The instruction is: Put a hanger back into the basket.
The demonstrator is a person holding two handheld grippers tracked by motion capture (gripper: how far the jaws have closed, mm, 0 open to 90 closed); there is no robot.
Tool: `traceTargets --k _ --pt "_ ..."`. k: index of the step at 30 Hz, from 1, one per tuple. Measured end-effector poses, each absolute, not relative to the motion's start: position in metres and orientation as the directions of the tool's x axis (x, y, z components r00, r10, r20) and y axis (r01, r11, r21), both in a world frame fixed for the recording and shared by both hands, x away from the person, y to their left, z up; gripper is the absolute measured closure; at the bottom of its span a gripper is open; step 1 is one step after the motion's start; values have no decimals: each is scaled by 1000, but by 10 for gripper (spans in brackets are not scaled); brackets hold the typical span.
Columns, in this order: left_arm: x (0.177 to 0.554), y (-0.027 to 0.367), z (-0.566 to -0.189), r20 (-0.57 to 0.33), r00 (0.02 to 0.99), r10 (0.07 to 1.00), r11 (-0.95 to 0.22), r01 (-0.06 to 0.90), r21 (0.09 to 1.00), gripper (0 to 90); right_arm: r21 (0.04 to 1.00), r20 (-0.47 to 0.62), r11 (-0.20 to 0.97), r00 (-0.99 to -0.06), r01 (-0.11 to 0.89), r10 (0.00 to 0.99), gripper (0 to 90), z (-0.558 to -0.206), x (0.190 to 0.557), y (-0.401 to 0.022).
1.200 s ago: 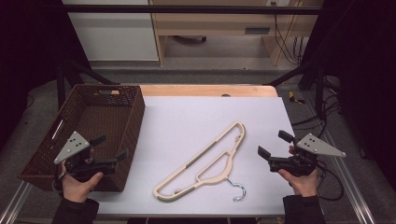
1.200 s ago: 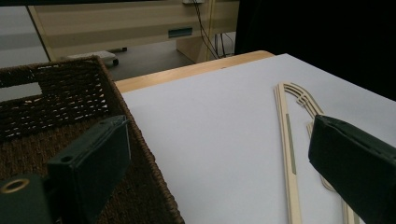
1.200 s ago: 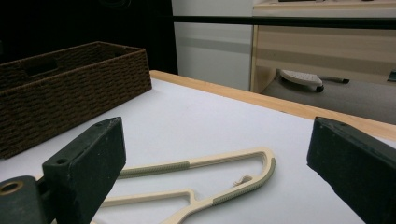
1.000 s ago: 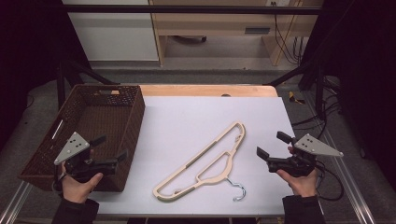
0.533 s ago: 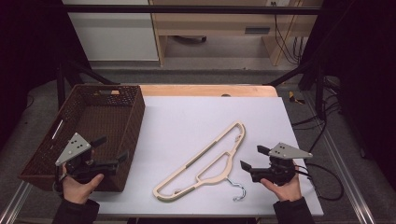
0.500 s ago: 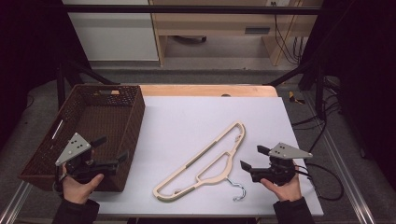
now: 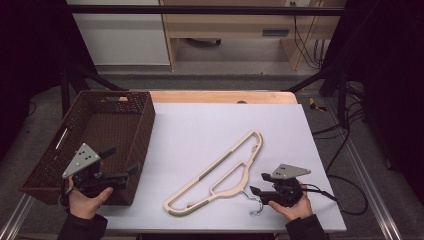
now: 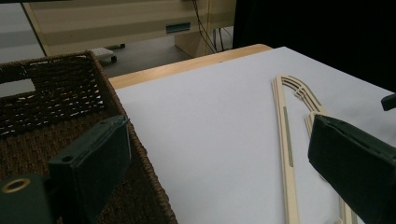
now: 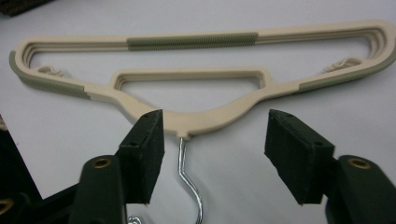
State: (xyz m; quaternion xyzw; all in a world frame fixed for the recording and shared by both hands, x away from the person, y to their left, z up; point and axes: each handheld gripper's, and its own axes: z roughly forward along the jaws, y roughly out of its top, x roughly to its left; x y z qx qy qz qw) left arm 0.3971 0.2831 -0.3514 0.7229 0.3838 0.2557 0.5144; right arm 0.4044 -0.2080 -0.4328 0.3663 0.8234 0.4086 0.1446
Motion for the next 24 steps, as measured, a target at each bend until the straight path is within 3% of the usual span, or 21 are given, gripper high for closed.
traceTargets --k 24 --pt "396 273 -353 -15 594 804 -203 298 933 59 640 134 511 -738 574 661 785 -466 412 -186"
